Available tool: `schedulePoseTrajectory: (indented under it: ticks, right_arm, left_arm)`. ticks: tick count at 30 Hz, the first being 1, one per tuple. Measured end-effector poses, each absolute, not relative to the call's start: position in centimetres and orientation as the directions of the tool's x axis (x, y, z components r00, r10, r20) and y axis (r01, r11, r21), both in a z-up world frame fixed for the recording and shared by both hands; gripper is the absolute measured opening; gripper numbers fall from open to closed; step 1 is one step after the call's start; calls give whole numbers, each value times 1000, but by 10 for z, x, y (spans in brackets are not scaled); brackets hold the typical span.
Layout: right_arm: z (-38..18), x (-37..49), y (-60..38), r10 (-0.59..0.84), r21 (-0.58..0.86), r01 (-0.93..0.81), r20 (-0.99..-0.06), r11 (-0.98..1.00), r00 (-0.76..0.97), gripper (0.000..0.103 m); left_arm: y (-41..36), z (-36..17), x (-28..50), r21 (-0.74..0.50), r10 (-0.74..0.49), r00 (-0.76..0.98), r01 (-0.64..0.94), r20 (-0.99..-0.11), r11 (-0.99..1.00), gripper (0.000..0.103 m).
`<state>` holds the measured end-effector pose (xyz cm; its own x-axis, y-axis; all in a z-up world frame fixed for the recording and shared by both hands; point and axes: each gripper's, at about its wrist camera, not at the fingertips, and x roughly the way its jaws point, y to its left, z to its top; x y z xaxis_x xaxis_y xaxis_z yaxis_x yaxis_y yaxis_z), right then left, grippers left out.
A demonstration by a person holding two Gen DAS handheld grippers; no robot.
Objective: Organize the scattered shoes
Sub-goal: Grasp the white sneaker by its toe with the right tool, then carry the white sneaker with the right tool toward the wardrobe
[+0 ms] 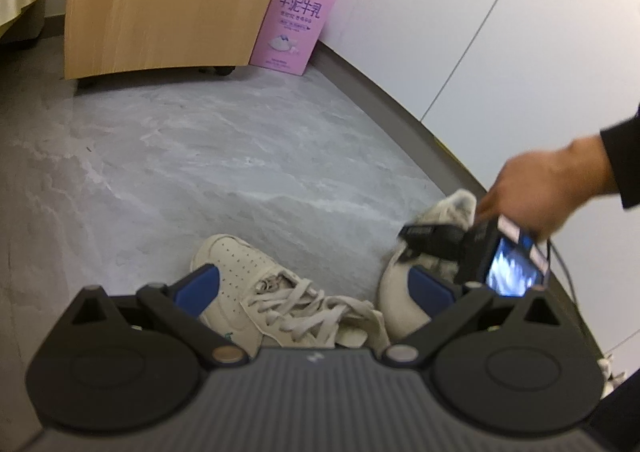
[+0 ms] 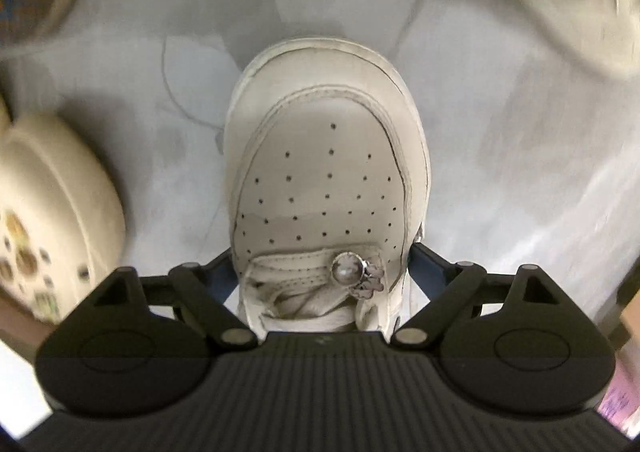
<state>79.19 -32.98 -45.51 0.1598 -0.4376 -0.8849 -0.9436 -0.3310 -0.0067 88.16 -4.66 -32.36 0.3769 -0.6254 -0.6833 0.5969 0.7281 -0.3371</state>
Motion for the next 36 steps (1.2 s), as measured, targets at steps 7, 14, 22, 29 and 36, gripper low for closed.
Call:
schedulePoseTrajectory:
  ticks: [7,14,22,29,36]
  right_arm:
    - [-449,818,-395,-524,-64,-984,-840,-165,142,80]
    - [-429,822,-454,-553,-122,-989,-820,-82,147,77]
    - [-416,824,-475,-553,-206,-978,-818,24,159,79]
    - [-373,822,-449,-433,-347,-915,-871,206,233,82]
    - [-345,771,-413,-289,-382,-848,-914,367,286,82]
  left_arm:
    - [-46,-326,882,-332,-616,377,591,-692,735,102]
    - [-48,-334,883,-285,-566,383,582,-730,762,102]
    - [-49,-352,889,-282,-514,317,558,-797,781,102]
    - [-55,-359,886,-303,-505,221,580,-834,756,96]
    - [-85,-367,859,-219,-440,150,700,-885,680,88]
